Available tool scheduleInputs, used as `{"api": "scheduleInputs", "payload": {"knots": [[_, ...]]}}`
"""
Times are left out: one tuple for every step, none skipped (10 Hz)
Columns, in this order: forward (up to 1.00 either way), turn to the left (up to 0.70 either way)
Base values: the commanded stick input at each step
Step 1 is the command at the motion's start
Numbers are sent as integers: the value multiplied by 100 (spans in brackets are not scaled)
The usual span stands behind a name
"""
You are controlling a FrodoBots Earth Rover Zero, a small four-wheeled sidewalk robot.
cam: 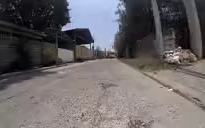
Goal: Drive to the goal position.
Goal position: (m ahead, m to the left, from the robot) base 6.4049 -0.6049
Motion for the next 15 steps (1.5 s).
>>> {"api": "scheduleInputs", "payload": {"knots": [[100,-40],[100,-30],[100,-13],[100,-2],[100,-2],[100,-3],[100,-2],[100,-3],[100,-3],[100,-3],[100,-3],[100,-3],[100,-3],[100,-3],[100,-3]]}}
